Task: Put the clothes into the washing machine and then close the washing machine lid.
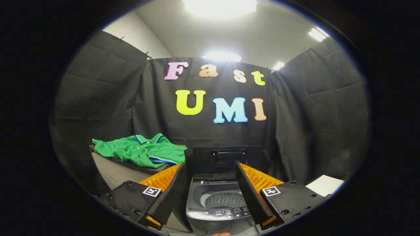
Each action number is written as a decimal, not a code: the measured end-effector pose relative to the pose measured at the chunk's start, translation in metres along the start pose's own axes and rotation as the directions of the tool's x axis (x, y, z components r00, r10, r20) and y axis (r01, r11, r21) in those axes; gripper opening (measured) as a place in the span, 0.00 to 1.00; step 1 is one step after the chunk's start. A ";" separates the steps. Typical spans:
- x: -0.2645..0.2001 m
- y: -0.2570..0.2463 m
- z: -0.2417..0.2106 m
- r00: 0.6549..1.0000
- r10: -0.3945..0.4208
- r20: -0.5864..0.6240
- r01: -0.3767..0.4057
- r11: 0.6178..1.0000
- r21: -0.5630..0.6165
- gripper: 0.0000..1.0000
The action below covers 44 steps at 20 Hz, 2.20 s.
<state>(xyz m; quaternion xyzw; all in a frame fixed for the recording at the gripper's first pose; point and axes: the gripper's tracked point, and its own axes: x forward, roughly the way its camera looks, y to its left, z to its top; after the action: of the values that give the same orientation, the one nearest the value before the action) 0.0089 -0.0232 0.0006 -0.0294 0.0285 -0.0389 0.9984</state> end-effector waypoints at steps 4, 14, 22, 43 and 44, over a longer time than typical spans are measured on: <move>0.014 -0.007 0.022 1.000 -0.010 0.028 0.010 1.000 0.014 0.95; 0.066 0.024 0.048 0.987 0.112 -0.112 -0.116 0.993 -0.026 0.96; 0.111 0.081 0.068 0.947 0.199 -0.254 -0.160 0.973 0.165 0.96; 0.175 0.265 0.036 0.778 0.345 -0.525 -0.346 0.933 0.100 0.96; 0.175 0.272 0.033 0.770 0.349 -0.534 -0.352 0.931 0.101 0.96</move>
<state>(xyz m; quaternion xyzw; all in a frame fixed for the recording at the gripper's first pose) 0.2060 0.2358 0.0068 -0.0139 0.3151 0.1411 0.9384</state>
